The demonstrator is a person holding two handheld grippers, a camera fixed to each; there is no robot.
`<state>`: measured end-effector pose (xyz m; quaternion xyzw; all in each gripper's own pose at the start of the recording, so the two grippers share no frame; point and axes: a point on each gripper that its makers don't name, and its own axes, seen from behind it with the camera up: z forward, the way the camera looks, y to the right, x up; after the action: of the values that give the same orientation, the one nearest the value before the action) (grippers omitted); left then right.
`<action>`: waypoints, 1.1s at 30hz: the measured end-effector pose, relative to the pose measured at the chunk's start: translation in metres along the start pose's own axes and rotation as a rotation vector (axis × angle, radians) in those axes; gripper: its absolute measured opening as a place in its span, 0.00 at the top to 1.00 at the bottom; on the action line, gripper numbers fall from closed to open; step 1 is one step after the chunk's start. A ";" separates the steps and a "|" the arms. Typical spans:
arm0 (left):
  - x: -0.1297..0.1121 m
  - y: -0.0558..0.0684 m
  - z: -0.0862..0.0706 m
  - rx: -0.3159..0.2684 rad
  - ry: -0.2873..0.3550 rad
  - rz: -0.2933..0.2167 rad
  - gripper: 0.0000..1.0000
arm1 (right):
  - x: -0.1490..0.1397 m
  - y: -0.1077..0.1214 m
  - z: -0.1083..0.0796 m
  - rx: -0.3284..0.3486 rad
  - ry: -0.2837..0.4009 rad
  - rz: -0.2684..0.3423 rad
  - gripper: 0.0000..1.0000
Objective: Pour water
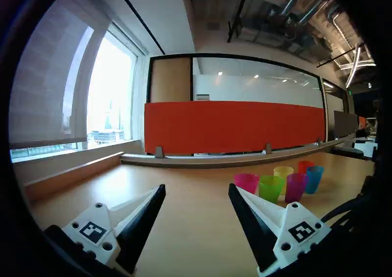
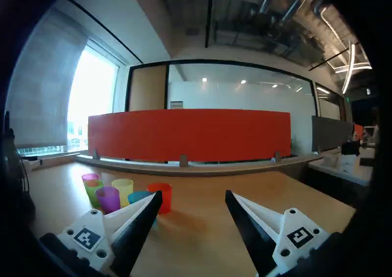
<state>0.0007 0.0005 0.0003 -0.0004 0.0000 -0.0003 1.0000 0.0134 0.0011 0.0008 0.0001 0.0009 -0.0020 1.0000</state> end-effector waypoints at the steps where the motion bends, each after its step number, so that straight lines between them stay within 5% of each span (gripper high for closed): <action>1: 0.002 0.001 0.001 -0.002 0.000 -0.001 0.05 | 0.003 0.000 0.000 -0.001 -0.002 -0.005 0.01; 14: 0.033 0.022 0.004 -0.079 0.001 0.002 0.05 | 0.034 -0.002 0.001 0.013 0.001 -0.040 0.00; 24: 0.034 0.037 0.009 -0.132 -0.016 0.035 0.05 | 0.030 0.005 0.001 0.003 -0.040 -0.019 0.00; 33: 0.021 0.049 0.015 -0.206 -0.063 0.033 0.05 | 0.033 -0.012 0.003 0.063 -0.064 -0.075 0.00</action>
<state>0.0214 0.0498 0.0156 -0.1030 -0.0312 0.0160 0.9941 0.0463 -0.0106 0.0033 0.0313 -0.0311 -0.0392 0.9983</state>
